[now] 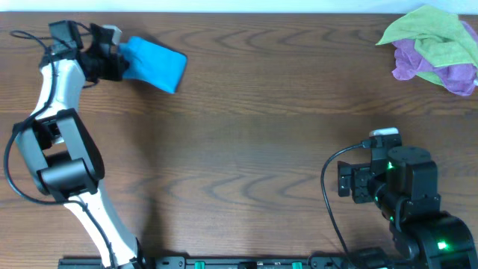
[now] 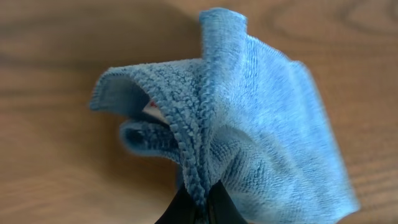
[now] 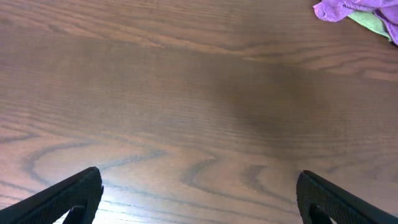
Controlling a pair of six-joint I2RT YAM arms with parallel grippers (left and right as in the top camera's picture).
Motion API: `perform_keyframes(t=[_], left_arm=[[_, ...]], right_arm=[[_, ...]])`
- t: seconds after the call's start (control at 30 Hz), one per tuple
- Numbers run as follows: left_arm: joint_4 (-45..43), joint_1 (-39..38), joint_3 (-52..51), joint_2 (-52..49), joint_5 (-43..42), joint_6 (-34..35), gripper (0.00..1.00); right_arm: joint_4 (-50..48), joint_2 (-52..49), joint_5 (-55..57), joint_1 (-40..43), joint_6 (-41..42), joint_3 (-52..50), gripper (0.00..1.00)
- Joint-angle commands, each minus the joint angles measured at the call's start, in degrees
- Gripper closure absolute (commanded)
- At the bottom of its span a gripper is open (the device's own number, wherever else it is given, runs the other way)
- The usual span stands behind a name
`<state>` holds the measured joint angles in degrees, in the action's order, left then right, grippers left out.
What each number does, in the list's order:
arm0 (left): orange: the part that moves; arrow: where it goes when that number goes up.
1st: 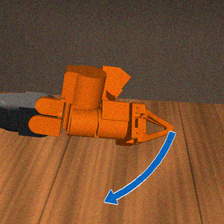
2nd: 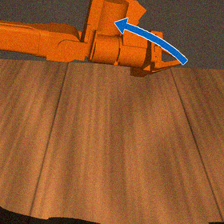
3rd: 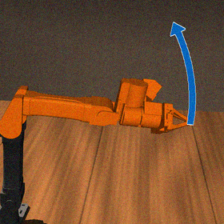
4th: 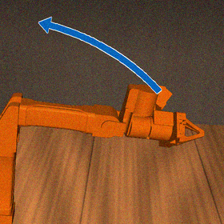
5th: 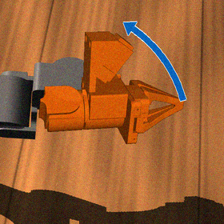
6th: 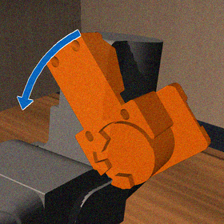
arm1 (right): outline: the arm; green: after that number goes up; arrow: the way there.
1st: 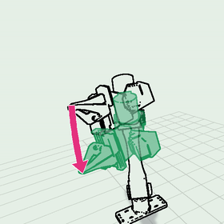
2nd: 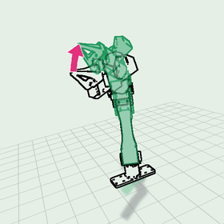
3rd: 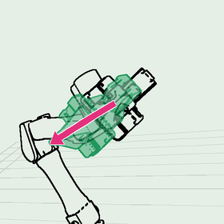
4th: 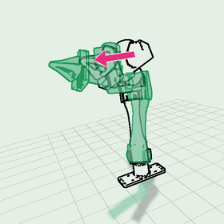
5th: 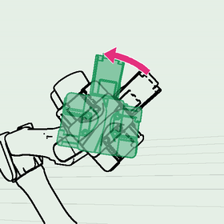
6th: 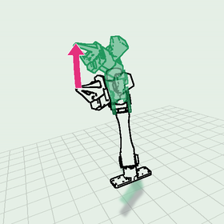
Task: Fold the cloth
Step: 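Carry the folded blue towel up toward the table's top edge with the left gripper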
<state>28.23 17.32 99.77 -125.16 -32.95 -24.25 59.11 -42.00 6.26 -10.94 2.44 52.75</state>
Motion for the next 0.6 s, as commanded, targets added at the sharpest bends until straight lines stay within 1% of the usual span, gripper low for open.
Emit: perform_keyframes(t=[0.0, 0.17, 0.37, 0.57], left_arm=[[-0.3, 1.0, 3.1, -1.8, 0.3, -0.1, 0.94], [0.2, 1.0, 5.9, -5.9, -1.9, 1.1, 0.94], [0.2, 1.0, 6.2, -10.3, -2.6, 2.0, 0.94], [0.0, 1.0, 6.2, -11.3, -2.2, 2.0, 0.94]], right_arm=[[0.1, 0.0, 0.4, 0.5, 0.9, -0.3, 0.01], [0.1, 0.0, 0.4, 0.5, 0.9, -0.3, 0.01], [0.1, 0.0, 0.4, 0.5, 0.9, -0.3, 0.01], [0.1, 0.0, 0.4, 0.5, 0.9, -0.3, 0.01]])
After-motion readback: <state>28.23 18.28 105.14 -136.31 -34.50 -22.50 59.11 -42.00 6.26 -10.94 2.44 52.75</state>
